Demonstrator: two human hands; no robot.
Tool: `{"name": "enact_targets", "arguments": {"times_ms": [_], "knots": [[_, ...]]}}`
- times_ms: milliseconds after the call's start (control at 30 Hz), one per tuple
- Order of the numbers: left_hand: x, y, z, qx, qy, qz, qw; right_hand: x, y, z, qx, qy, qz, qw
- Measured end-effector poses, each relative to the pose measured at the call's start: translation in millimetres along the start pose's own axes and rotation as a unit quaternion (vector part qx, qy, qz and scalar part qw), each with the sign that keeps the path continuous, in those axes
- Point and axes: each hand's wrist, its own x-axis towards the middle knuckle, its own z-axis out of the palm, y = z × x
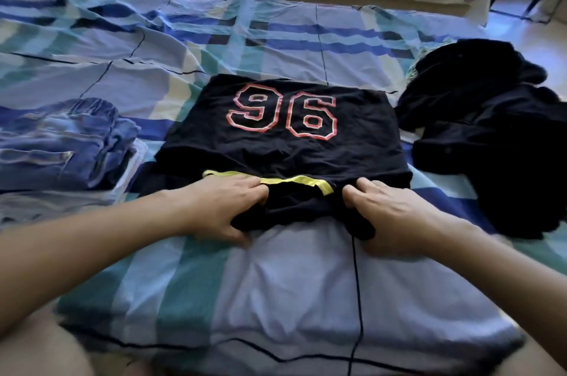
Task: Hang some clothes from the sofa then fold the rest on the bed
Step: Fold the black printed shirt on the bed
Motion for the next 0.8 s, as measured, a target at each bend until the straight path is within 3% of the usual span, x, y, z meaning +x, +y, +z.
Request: {"name": "enact_targets", "arguments": {"times_ms": [133, 233, 367, 467, 533, 600, 667, 800], "knots": [[0, -9, 16, 0.0, 0.061, -0.047, 0.997, -2, 10, 10, 0.002, 0.053, 0.02, 0.998], [-3, -16, 5, -0.09, 0.103, -0.096, 0.986, -5, 23, 2, 0.057, 0.111, 0.052, 0.991], [-18, -24, -24, -0.26, 0.195, -0.068, 0.943, -26, 46, -15, 0.204, 0.219, 0.06, 0.952], [-23, -28, -24, -0.277, 0.185, -0.047, 0.942, -44, 55, -19, 0.236, 0.27, 0.057, 0.932], [-26, -28, -12, -0.201, 0.121, -0.039, 0.971, -48, 55, -14, 0.187, 0.223, 0.072, 0.954], [-28, -25, 5, -0.077, 0.034, -0.045, 0.995, -48, 54, 2, 0.13, 0.113, 0.092, 0.981], [-30, -20, 16, -0.001, 0.003, -0.06, 0.998, -47, 52, 18, 0.075, 0.013, 0.106, 0.991], [-38, -15, 18, 0.07, -0.006, -0.117, 0.991, -47, 56, 28, 0.1, -0.004, 0.11, 0.989]]}}
